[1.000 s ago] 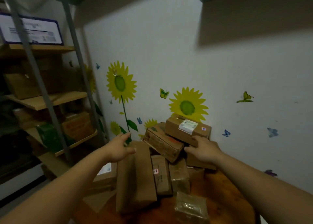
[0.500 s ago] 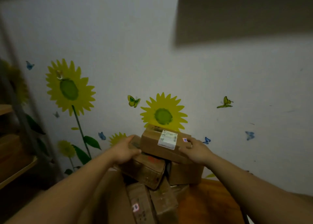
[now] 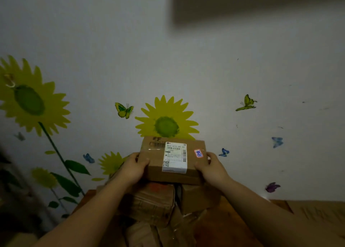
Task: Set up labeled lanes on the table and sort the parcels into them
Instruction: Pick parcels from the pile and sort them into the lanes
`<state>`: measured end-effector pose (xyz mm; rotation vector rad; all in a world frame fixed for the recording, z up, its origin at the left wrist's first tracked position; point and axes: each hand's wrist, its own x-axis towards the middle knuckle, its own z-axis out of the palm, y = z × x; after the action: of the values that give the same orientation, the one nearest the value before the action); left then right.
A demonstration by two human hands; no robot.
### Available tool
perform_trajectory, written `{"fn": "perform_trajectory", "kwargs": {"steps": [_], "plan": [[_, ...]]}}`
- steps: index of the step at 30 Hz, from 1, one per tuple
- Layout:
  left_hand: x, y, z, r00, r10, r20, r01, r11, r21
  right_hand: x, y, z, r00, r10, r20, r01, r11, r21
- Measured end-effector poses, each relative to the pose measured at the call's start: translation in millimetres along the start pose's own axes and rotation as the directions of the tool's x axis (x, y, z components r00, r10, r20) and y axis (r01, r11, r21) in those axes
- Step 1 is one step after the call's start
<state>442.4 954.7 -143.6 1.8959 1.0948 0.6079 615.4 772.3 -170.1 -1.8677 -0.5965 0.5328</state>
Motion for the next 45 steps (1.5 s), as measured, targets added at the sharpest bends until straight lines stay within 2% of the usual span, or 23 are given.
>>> {"fn": "perform_trajectory", "kwargs": {"steps": [4, 6, 11, 14, 16, 22, 27, 32, 37, 41, 45], "plan": [[-37.1, -1.4, -13.4, 1.000, -0.008, 0.001, 0.008, 0.962, -0.272, -40.1, -11.1, -6.5, 0.991, -0.117, -0.058, 0.121, 0.990, 0.072], [-65.8, -3.1, -22.0, 1.000, -0.004, 0.015, 0.009, 0.942, -0.336, -70.3, -14.4, -9.4, 0.982, -0.172, -0.080, 0.178, 0.982, 0.064], [-145.0, -12.2, -41.2, 0.999, 0.023, 0.026, -0.015, 0.961, -0.277, -155.8, -11.9, -9.0, 0.964, -0.228, -0.138, 0.238, 0.969, 0.059], [-200.9, -23.3, -59.8, 0.995, 0.062, 0.080, -0.032, 0.940, -0.340, -217.3, -3.2, -6.5, 0.961, -0.230, -0.155, 0.245, 0.966, 0.086], [-211.9, -27.6, -59.0, 0.990, 0.099, 0.096, -0.060, 0.935, -0.349, -228.0, 5.3, -9.3, 0.954, -0.243, -0.176, 0.255, 0.966, 0.051], [-282.3, -43.0, -66.1, 0.959, 0.106, 0.264, -0.009, 0.939, -0.343, -306.3, 28.5, -26.3, 0.947, -0.165, -0.276, 0.189, 0.980, 0.062], [-329.5, -27.2, -48.8, 0.940, 0.153, 0.305, -0.046, 0.942, -0.332, -356.6, 45.6, -61.9, 0.929, -0.127, -0.348, 0.170, 0.981, 0.096], [-382.1, 9.4, -14.5, 0.907, 0.231, 0.353, -0.122, 0.945, -0.303, -402.4, 65.0, -125.3, 0.904, -0.096, -0.416, 0.165, 0.977, 0.135], [-441.0, 65.6, 47.3, 0.870, 0.332, 0.365, -0.202, 0.915, -0.350, -451.5, 94.5, -215.7, 0.838, -0.093, -0.537, 0.186, 0.975, 0.122], [-504.4, 107.5, 121.4, 0.820, 0.362, 0.443, -0.171, 0.894, -0.415, -499.7, 130.7, -309.3, 0.795, -0.066, -0.602, 0.162, 0.981, 0.107], [-567.3, 144.8, 198.2, 0.762, 0.395, 0.514, -0.156, 0.881, -0.446, -549.5, 165.6, -399.8, 0.732, -0.017, -0.681, 0.078, 0.995, 0.059]]}}
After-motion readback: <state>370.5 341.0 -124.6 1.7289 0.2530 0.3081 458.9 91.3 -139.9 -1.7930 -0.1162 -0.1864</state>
